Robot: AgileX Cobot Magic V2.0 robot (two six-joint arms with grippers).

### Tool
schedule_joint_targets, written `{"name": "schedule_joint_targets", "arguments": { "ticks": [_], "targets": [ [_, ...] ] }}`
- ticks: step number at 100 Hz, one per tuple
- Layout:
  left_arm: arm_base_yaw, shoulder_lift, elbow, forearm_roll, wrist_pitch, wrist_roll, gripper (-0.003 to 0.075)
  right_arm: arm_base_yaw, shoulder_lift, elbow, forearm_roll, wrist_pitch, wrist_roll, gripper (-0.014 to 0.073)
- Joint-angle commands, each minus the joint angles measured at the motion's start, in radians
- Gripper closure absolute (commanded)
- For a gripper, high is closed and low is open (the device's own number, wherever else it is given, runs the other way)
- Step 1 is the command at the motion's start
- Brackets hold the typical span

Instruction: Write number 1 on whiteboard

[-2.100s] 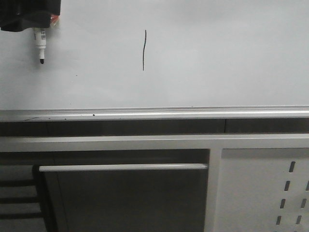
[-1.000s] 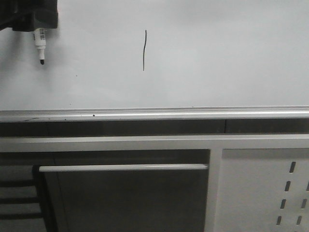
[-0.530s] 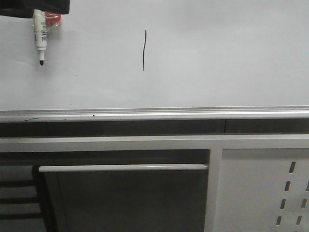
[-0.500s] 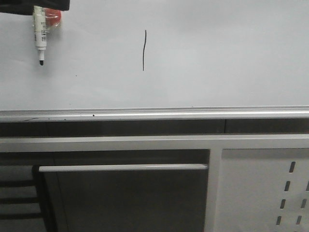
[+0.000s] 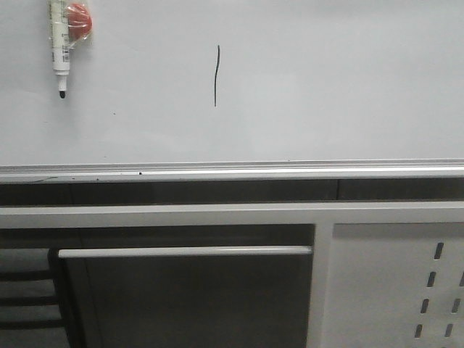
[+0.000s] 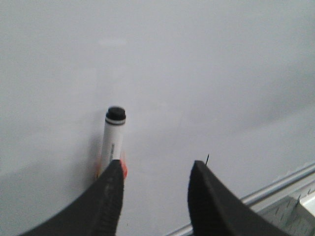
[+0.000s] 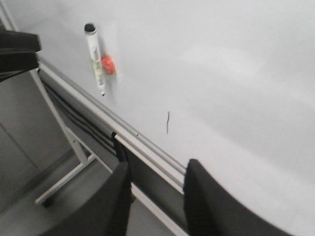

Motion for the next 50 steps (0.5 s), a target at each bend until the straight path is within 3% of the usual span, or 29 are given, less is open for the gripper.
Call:
{"name": "schedule_joint_targets", "arguments": {
  "ticks": [1,4,6,23,38,50],
  "targets": [
    [0.002,-0.08,-0.026,0.032,-0.031,0.0,0.0665,-0.038,-0.048,-0.026,0.015,-0.086,0.022,0.0573],
    [0.002,-0.102,-0.026,0.044,-0.022,0.0,0.0741,-0.046,-0.063,-0.015,0.015,-0.091,0.022,0.0641],
    [0.002,-0.119,-0.026,0.061,-0.011,0.002,0.0738,-0.051,-0.075,-0.009,0.015,-0.102,0.022,0.0665],
    [0.002,-0.244,-0.006,0.109,0.098,0.002,0.0741,-0.055,-0.232,0.174,0.015,-0.24,0.022,0.0656],
    [0.002,-0.362,0.101,0.104,0.101,0.002,0.0741,-0.055,-0.44,0.399,0.017,-0.384,0.022,0.0657],
    [0.002,-0.474,0.213,0.071,0.068,0.002,0.0741,-0.055,-0.615,0.57,0.027,-0.419,0.022,0.0657]
  ]
}}
